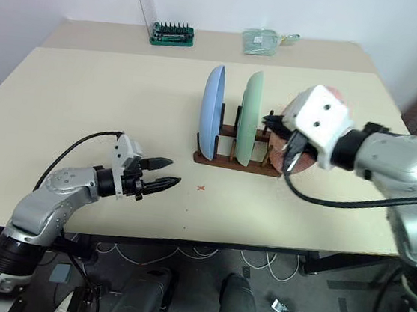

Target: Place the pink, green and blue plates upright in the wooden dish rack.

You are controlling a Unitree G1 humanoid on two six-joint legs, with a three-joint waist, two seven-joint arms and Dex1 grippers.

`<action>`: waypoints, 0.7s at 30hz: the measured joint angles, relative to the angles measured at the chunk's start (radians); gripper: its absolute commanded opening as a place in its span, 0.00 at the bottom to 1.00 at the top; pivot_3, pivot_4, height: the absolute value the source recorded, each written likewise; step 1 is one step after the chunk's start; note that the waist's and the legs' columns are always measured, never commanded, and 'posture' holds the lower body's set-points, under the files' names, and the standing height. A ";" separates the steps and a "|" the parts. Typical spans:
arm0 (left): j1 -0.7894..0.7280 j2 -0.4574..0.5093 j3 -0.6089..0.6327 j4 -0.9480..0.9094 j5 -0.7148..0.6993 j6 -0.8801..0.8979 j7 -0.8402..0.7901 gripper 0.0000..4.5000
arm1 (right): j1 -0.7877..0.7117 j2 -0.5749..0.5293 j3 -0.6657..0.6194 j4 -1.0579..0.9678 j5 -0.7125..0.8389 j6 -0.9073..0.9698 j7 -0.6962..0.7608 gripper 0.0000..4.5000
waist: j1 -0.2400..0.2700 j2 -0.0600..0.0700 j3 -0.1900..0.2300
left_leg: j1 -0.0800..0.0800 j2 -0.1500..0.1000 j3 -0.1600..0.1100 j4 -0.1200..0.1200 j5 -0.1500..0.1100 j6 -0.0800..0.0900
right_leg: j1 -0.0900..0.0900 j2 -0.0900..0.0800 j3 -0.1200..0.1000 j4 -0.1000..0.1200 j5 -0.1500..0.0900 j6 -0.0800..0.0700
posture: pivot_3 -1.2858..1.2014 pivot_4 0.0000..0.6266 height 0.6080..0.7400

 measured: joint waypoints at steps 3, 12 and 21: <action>-0.015 -0.002 -0.006 0.007 0.000 0.001 -0.005 0.64 | 0.034 -0.073 -0.101 0.053 -0.016 -0.003 0.013 0.01 | 0.001 0.000 0.000 | 0.000 0.000 0.000 0.000 0.000 0.000 | 0.000 0.000 0.000 0.000 0.000 0.000 | 0.52 0.24 1.00; -0.047 -0.020 -0.042 0.035 0.009 0.000 -0.017 0.64 | 0.286 -0.182 -0.209 0.240 -0.211 -0.115 0.037 0.01 | -0.005 0.001 0.000 | 0.001 0.000 0.003 0.002 0.000 0.001 | 0.001 0.000 0.001 0.001 0.000 0.000 | 0.52 0.24 1.00; -0.020 -0.015 -0.036 0.016 0.012 0.002 -0.009 0.64 | 0.164 -0.061 -0.028 0.224 -0.213 -0.168 0.010 0.01 | -0.005 0.002 0.000 | 0.000 0.006 0.015 0.003 -0.001 0.001 | 0.001 0.000 0.001 0.002 0.000 0.000 | 0.52 0.24 1.00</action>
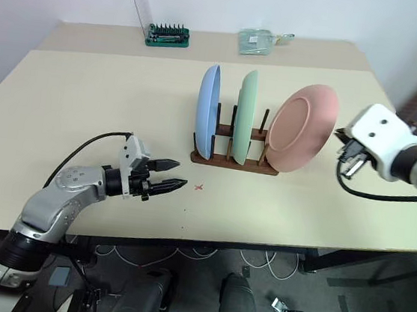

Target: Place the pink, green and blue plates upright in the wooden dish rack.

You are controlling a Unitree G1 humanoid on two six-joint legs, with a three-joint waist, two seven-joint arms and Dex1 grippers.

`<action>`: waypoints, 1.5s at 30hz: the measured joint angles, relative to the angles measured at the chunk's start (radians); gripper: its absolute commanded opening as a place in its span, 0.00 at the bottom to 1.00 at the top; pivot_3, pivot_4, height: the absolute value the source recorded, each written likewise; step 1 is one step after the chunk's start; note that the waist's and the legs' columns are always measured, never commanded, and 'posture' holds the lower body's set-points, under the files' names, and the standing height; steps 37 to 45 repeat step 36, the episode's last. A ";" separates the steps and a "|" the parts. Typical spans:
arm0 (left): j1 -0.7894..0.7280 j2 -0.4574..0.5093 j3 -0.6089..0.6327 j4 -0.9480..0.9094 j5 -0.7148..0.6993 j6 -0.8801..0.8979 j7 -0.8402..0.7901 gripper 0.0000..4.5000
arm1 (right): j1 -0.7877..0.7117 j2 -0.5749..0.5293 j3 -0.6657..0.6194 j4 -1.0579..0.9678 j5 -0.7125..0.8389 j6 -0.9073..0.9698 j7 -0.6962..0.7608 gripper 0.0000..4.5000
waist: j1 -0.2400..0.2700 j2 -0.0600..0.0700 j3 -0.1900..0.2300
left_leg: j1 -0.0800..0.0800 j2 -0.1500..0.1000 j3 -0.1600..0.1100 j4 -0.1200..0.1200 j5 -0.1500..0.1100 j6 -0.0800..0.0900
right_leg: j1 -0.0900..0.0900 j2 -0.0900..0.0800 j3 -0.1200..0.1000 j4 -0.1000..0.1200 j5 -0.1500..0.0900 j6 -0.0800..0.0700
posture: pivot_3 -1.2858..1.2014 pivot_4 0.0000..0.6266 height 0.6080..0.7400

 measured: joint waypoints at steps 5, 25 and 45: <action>0.013 0.003 0.004 -0.045 -0.004 0.024 0.020 0.64 | -0.068 0.013 0.036 -0.061 0.031 0.016 0.004 0.01 | 0.006 0.000 0.000 | -0.002 0.000 0.000 0.004 -0.002 0.003 | 0.001 0.000 0.000 0.000 0.000 0.000 | 0.52 0.24 1.00; 0.019 0.055 0.163 0.175 0.095 -0.098 0.158 0.64 | 0.112 0.299 -0.143 0.402 0.073 -0.203 -0.104 0.01 | 0.000 -0.001 0.000 | 0.001 0.000 0.003 0.005 -0.002 0.003 | 0.003 0.000 0.000 0.000 0.000 0.000 | 0.52 0.24 1.00; 0.074 0.053 0.199 0.213 0.096 -0.159 0.156 0.64 | 0.136 0.373 -0.141 0.481 0.132 -0.288 -0.086 0.01 | 0.000 -0.001 0.000 | 0.001 0.000 0.003 0.005 -0.002 0.003 | 0.004 0.000 0.000 0.000 0.000 0.000 | 0.52 0.24 1.00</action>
